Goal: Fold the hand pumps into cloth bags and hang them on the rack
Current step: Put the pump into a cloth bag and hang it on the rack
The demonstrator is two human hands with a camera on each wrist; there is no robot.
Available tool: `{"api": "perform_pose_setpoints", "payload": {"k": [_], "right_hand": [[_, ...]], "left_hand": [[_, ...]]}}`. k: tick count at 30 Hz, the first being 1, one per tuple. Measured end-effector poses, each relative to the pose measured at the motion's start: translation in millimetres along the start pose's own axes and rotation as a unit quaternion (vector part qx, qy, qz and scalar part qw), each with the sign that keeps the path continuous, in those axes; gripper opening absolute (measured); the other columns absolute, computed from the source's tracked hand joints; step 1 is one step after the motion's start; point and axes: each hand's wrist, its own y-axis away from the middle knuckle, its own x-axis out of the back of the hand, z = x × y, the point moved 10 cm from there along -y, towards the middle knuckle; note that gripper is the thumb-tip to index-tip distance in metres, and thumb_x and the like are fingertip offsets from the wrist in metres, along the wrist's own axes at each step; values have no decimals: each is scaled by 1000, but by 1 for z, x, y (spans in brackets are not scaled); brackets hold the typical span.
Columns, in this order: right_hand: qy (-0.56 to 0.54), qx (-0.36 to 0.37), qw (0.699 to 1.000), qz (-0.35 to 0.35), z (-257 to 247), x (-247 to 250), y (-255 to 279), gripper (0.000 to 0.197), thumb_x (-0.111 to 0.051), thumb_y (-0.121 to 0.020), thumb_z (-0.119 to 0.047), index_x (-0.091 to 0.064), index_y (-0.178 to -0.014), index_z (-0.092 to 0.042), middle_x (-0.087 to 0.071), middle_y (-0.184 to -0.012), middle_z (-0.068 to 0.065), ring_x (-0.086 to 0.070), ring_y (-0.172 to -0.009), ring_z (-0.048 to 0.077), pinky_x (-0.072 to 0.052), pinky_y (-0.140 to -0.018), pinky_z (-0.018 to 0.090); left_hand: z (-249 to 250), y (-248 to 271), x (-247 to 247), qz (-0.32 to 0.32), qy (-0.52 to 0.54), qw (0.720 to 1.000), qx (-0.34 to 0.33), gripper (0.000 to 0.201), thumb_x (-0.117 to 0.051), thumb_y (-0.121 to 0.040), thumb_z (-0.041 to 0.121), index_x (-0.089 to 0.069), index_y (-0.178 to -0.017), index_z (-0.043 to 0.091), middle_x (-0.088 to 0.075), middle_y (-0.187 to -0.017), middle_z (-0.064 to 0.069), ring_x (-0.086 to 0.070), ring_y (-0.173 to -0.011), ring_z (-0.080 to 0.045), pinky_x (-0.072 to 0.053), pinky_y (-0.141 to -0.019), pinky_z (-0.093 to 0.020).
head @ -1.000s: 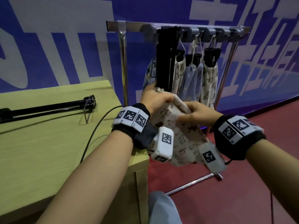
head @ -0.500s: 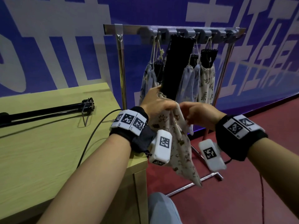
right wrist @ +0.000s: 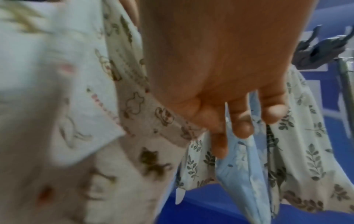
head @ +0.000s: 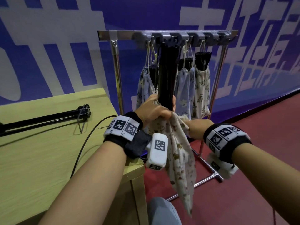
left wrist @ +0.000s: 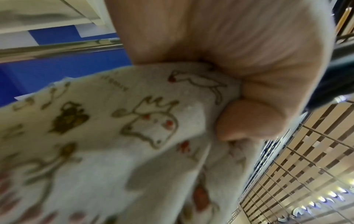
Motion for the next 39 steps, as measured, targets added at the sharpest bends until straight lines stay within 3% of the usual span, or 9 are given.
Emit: {"api": "perform_pose_setpoints", "payload": {"k": [3,8,14,19,24,29,32,36,39], "right_hand": [[-140,-28,987,69,17,21,-5,25,-38,-95,-18,-53,-114,-14,-57,-126,11,-54,-113,28,-43,-92,36],[-428,-92,878,193,41,52,2,27,-46,-90,-21,-65,-80,-4,-63,-86,16,-58,-81,29,-43,-69,30],[-497,-37,841,210,30,74,12,38,-33,-84,13,-60,-93,-12,-55,-74,1,-43,-45,14,-33,-34,15],[-601,-32,773,200,19,80,26,47,-34,-82,21,-67,-102,-5,-60,-82,-6,-48,-36,-4,-33,-38,7],[-587,-27,793,158,-9,79,29,42,-29,-87,13,-66,-103,3,-59,-54,-10,-50,-37,-6,-34,-37,6],[-628,-50,740,238,0,87,37,43,-28,-79,12,-64,-70,-8,-58,-66,7,-50,-44,11,-35,-43,20],[-576,-23,781,241,-11,92,37,37,-38,-78,7,-71,-72,-8,-67,-68,13,-62,-64,28,-49,-56,37],[-426,18,877,223,-36,99,39,20,-53,-85,-7,-66,-99,-4,-69,-93,12,-64,-88,24,-46,-68,29],[-459,24,867,193,-46,93,35,21,-63,-77,-9,-64,-99,-9,-67,-92,8,-64,-87,22,-53,-77,34]], "left_hand": [[-3,1,-16,-71,-8,997,11,25,-57,-51,-5,-50,-68,13,-55,-65,4,-51,-63,-10,-42,-61,-24],[-7,3,-23,-94,-25,995,34,18,-69,-50,17,-63,-64,28,-61,-73,6,-56,-74,-9,-46,-71,-21],[-28,0,19,93,-43,989,109,36,-49,-71,-15,-63,-97,4,-66,-105,-14,-61,-96,-21,-45,-62,-18],[-38,4,37,187,-57,965,174,38,-37,-75,-19,-47,-99,9,-47,-70,-4,-44,-63,-15,-32,-48,-21],[-42,6,37,193,-68,958,201,34,-41,-82,-11,-52,-107,9,-49,-78,-7,-49,-73,-19,-39,-56,-24],[-41,7,37,198,-115,954,193,34,-47,-89,1,-40,-60,17,-44,-61,-2,-40,-56,-13,-36,-55,-22],[-40,7,38,192,-160,951,182,36,-44,-91,2,-40,-56,10,-48,-62,-10,-40,-57,-18,-32,-53,-24],[-44,14,52,228,-166,932,228,29,-44,-93,11,-51,-64,8,-49,-62,-7,-48,-62,-22,-37,-58,-27],[-42,18,57,242,-177,922,246,23,-44,-93,15,-60,-83,3,-57,-78,-10,-55,-81,-28,-42,-69,-29]]}}
